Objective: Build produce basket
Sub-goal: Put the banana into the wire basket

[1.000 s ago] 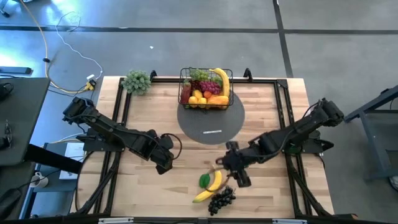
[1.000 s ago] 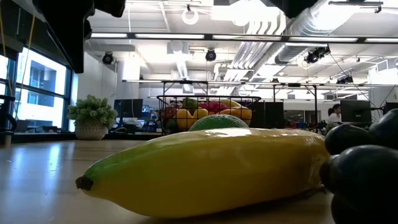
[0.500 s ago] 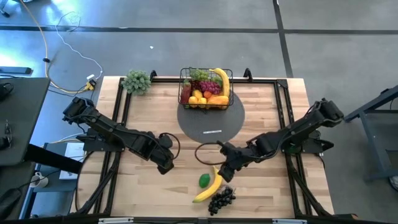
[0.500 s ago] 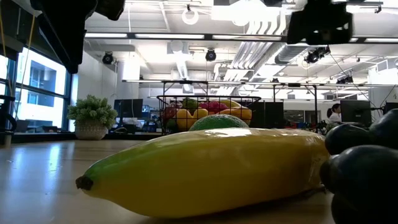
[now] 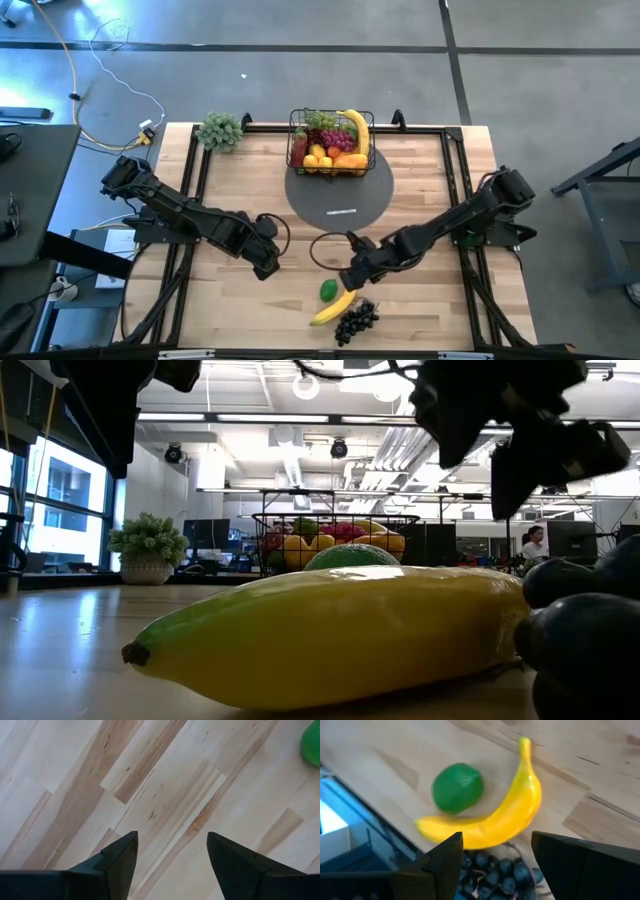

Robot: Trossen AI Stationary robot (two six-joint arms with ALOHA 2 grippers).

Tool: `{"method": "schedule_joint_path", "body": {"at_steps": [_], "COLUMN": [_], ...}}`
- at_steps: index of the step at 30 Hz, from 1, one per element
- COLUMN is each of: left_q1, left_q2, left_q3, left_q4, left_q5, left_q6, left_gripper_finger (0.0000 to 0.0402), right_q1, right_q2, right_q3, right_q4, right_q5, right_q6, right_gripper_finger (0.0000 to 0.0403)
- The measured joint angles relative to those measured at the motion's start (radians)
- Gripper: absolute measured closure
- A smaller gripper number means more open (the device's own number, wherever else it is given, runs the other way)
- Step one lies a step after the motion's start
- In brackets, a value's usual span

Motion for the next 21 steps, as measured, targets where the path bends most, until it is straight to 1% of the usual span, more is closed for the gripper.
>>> {"method": "schedule_joint_path", "body": {"at_steps": [9, 12, 17, 21], "left_q1": [0.000, 0.000, 0.000, 0.000], "left_q2": [0.000, 0.000, 0.000, 0.000], "left_q3": [0.000, 0.000, 0.000, 0.000], "left_q4": [0.000, 0.000, 0.001, 0.001], "left_q5": [-0.013, -0.014, -0.030, -0.048], "left_q6": [0.004, 0.028, 0.048, 0.048], "left_gripper_finger": [0.0174, 0.0174, 0.0174, 0.0174], "right_q1": [0.000, 0.000, -0.001, -0.003], "right_q2": [0.080, 0.098, 0.118, 0.141], "right_q3": [0.000, 0.000, 0.000, 0.000], "right_q4": [-0.002, -0.004, -0.001, 0.024], "right_q5": [-0.001, -0.002, -0.001, -0.002], "right_q6": [0.135, 0.180, 0.231, 0.241], "right_gripper_finger": [0.0185, 0.0185, 0.0185, 0.0185]}}
